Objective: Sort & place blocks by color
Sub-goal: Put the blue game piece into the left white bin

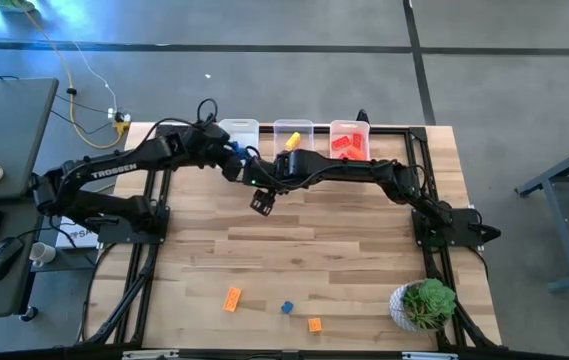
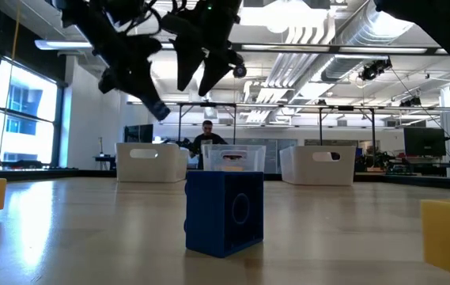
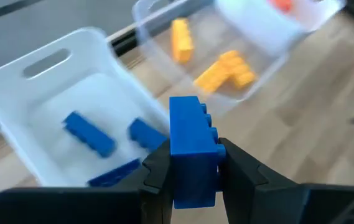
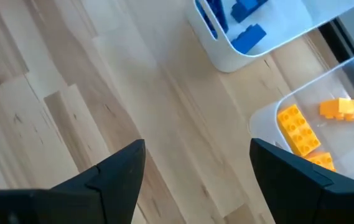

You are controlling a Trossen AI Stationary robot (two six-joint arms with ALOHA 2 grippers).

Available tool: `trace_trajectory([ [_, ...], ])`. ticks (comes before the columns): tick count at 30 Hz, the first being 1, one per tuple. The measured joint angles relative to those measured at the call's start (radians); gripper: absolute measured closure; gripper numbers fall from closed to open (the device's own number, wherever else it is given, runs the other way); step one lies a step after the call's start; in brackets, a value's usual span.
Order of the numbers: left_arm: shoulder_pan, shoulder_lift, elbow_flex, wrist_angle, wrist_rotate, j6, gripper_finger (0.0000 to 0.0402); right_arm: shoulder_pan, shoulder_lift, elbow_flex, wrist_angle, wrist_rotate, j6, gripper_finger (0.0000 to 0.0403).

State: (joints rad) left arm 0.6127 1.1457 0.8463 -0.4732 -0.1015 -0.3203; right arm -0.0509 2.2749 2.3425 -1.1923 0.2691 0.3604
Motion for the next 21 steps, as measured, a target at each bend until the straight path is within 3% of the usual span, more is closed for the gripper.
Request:
trace_trajectory([
  [8, 0.115, 0.097, 0.000, -0.009, 0.041, 0.022, 0.0325, -0.036, 0.000, 0.000, 0.056, 0.007, -0.110, 0.0128],
  [21, 0.227, 0.229, 0.000, 0.004, 0.089, 0.037, 0.0320, -0.141, 0.000, -0.002, 0.085, -0.116, -0.166, 0.0128],
])
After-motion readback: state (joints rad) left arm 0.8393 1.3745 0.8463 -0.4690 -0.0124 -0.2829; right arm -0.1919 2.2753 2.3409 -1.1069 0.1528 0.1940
